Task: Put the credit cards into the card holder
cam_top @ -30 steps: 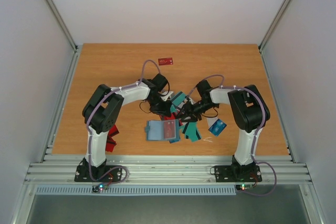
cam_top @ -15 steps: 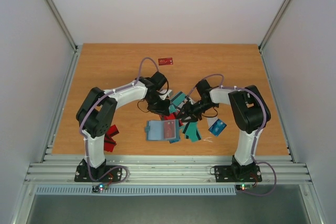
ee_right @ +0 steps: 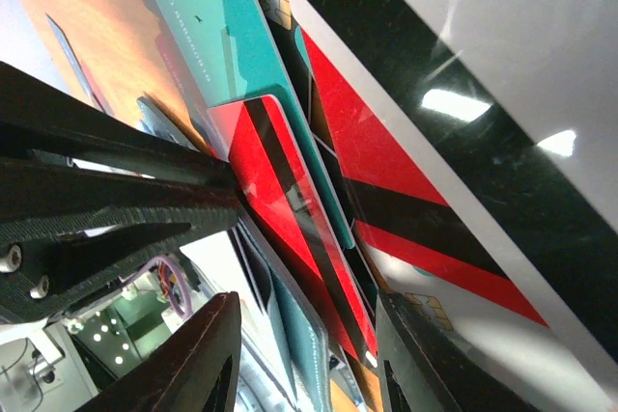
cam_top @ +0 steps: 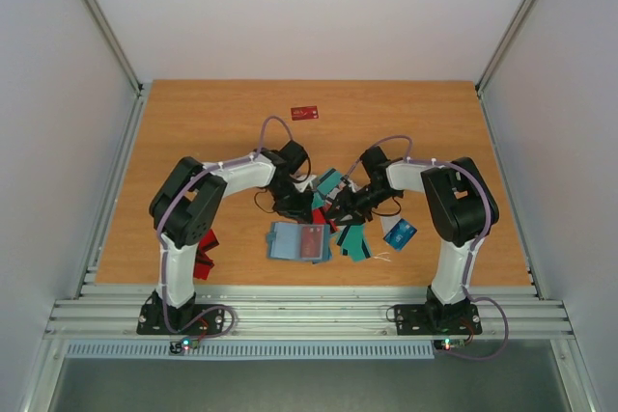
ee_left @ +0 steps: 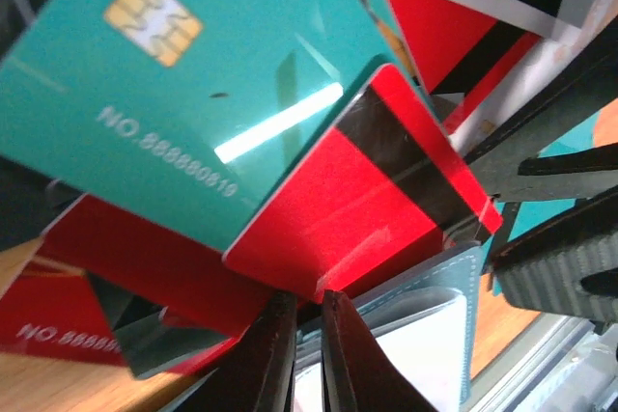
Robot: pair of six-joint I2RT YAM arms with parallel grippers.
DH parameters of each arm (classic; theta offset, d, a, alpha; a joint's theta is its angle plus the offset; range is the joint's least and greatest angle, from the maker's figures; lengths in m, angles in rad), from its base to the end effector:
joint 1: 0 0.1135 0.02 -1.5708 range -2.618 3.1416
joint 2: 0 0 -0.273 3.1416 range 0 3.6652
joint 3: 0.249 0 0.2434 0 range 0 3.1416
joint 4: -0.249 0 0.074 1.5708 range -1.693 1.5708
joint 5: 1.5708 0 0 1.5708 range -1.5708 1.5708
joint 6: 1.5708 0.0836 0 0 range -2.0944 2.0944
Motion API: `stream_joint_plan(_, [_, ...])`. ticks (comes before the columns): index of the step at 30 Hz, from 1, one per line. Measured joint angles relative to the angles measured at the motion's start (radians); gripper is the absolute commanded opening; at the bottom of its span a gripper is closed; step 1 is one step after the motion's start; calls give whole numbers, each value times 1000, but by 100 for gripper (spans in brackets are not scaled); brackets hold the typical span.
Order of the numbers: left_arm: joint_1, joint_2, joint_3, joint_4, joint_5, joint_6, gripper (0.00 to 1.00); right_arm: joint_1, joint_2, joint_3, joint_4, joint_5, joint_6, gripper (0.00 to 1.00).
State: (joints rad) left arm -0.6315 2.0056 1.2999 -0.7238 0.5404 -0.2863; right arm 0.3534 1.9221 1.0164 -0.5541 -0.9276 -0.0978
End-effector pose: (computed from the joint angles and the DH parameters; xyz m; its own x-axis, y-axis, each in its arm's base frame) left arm 0.2765 -0.2555 0.1095 -0.9260 0.3773 0.0087 0.3161 0.7880 -0.5284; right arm 0.2775 0.1737 0.0979 -0.8996 -0.3943 -0.1879 -0.3804 0.4959 0.7806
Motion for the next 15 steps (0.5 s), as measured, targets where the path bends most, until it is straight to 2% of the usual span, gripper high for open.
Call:
stream_joint_plan(5, [-11,13,0,33,40,-14,11,0,0,-8,13,-9,6,36])
stream_joint_plan(15, [-9,28,0,63,82,-46,11,0,0,-27,32,-10,28,19])
